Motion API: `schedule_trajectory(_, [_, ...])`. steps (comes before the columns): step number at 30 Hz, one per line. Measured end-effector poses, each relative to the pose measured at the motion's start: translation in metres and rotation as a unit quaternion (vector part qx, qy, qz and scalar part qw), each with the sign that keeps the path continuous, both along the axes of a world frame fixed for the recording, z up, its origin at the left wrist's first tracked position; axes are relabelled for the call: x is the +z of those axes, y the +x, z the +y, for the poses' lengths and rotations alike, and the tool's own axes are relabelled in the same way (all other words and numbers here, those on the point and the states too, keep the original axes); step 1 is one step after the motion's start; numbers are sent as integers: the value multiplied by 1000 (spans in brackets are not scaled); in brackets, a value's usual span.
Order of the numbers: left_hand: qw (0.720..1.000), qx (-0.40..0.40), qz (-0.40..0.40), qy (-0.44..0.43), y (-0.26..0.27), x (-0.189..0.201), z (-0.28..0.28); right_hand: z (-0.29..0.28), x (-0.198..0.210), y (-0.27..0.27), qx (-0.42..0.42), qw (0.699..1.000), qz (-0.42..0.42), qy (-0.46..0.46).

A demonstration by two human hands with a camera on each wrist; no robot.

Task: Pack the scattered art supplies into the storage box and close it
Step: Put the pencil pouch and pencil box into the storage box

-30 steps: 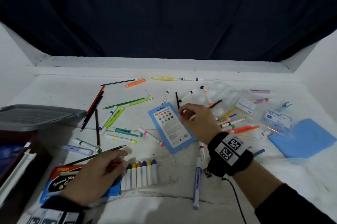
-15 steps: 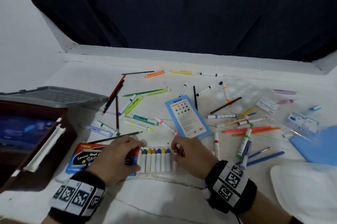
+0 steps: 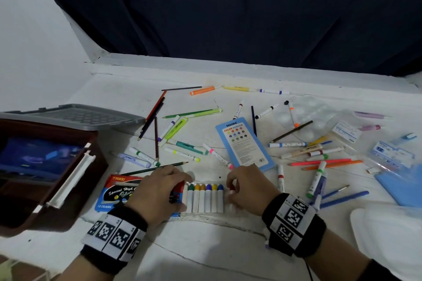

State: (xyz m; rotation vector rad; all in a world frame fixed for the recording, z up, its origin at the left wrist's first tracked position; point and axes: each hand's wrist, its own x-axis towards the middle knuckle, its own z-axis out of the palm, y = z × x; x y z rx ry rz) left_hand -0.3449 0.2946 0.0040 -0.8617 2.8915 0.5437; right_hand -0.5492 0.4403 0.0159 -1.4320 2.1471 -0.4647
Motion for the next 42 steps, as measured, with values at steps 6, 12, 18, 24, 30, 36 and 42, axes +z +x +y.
schedule_trajectory(6, [1000,3,2,3,0,0,0,1,5,2,-7,1000,-7,-11])
schedule_trajectory(12, [1000,-4,5,1,-1,0,-2,0,9,3,20,1000,9,13])
schedule_trajectory(18, [1000,-15,2,2,-3,0,-1,7,3,4,13,1000,7,-9])
schedule_trajectory(24, [1000,-11,5,6,-2,3,1,4,-1,5,-15,1000,4,0])
schedule_trajectory(30, [1000,-14,-4,12,-2,4,-1,5,1,6,-11,1000,5,9])
schedule_trajectory(36, [1000,-21,-18,2,-6,5,-1,6,0,5,-21,1000,20,4])
schedule_trajectory(42, [1000,-17,-17,3,-8,2,-2,-2,1,5,-39,999,13,6])
